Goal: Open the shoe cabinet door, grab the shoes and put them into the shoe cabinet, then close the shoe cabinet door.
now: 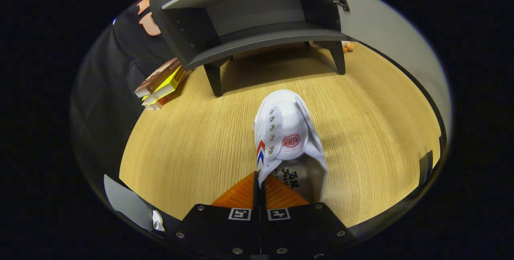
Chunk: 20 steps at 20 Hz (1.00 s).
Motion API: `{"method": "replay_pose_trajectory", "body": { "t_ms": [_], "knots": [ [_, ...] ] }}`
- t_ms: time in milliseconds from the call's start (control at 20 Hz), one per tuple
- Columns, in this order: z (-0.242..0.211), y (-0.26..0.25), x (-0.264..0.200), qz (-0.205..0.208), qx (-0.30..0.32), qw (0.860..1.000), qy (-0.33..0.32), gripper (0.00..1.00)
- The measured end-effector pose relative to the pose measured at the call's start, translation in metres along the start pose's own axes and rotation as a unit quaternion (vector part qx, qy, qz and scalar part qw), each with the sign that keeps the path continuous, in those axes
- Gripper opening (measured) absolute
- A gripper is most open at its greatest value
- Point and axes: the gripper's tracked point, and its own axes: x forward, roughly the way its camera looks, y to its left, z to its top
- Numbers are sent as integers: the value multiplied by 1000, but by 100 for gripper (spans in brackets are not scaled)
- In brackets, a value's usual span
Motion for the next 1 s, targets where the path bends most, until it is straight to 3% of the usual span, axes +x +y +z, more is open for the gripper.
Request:
{"method": "replay_pose_trajectory", "body": {
  "t_ms": [650,1000],
  "knots": [
    [61,9,-44,-12,-24,998,-59,0],
    [120,31,-110,-6,-42,991,-127,0]
  ]
}}
